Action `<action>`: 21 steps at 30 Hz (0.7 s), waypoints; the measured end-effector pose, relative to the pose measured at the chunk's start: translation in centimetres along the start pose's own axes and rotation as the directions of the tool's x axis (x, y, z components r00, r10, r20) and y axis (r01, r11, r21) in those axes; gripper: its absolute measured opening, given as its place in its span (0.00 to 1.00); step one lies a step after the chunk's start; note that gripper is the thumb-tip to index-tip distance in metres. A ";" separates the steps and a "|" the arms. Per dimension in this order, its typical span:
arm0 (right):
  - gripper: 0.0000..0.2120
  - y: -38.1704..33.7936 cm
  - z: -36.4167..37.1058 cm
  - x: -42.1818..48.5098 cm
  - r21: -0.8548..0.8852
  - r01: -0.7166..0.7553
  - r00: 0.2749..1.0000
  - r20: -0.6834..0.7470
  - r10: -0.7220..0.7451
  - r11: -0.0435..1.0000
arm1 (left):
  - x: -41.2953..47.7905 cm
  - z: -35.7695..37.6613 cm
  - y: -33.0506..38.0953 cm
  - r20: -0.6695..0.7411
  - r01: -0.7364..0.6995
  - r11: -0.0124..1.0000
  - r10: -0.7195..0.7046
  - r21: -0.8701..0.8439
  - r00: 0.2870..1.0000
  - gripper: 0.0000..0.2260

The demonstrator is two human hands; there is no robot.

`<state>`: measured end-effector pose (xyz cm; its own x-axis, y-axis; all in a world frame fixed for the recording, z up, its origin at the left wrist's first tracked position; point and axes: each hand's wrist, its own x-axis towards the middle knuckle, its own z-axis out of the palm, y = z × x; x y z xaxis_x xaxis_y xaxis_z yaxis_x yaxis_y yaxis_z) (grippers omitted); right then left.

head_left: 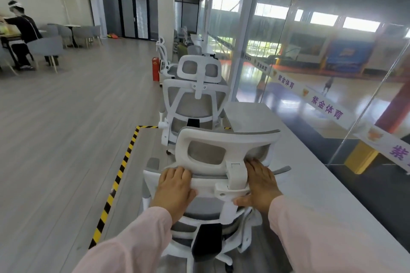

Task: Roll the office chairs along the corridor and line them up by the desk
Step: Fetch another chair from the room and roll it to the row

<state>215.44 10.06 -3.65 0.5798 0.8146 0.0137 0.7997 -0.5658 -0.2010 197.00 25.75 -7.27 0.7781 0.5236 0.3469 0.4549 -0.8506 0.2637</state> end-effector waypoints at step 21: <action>0.55 -0.7 0.7 9.8 0.057 0.013 0.999 -0.031 -0.011 0.998 | 9.9 2.2 -6.2 -0.006 -0.070 0.995 0.070 0.075 0.997 0.13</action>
<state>220.44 18.50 -4.04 0.5754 0.8166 0.0463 0.7969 -0.5470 -0.2565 202.84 36.09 -7.44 0.8058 0.4626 0.3697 0.4307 -0.8863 0.1702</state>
